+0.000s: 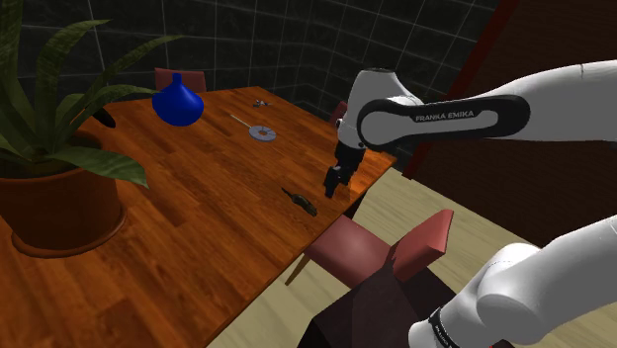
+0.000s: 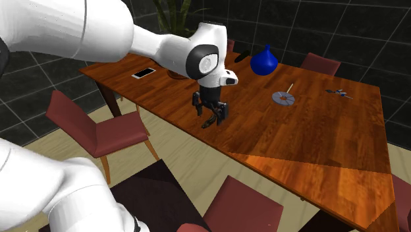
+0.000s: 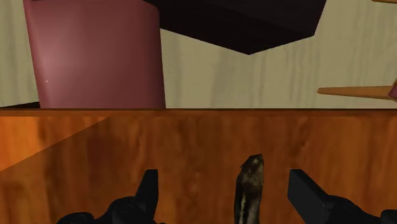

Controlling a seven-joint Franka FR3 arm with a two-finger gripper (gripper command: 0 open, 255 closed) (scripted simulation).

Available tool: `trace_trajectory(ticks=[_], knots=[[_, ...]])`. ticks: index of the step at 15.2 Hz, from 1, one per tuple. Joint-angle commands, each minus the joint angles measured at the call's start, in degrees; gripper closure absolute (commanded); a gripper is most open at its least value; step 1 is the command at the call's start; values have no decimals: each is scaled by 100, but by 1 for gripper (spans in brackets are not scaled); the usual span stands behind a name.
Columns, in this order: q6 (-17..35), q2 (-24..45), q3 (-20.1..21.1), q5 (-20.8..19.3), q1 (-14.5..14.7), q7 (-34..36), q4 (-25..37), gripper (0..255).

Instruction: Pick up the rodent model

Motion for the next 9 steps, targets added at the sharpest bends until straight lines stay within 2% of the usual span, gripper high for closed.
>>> trace_trajectory(ticks=[1, 7, 9], knots=[[320, 411, 76, 10, 51, 26, 199, 0], [986, 1475, 266, -53, 189, 110, 871, 0], [1139, 1553, 268, -68, 191, 121, 796, 0]])
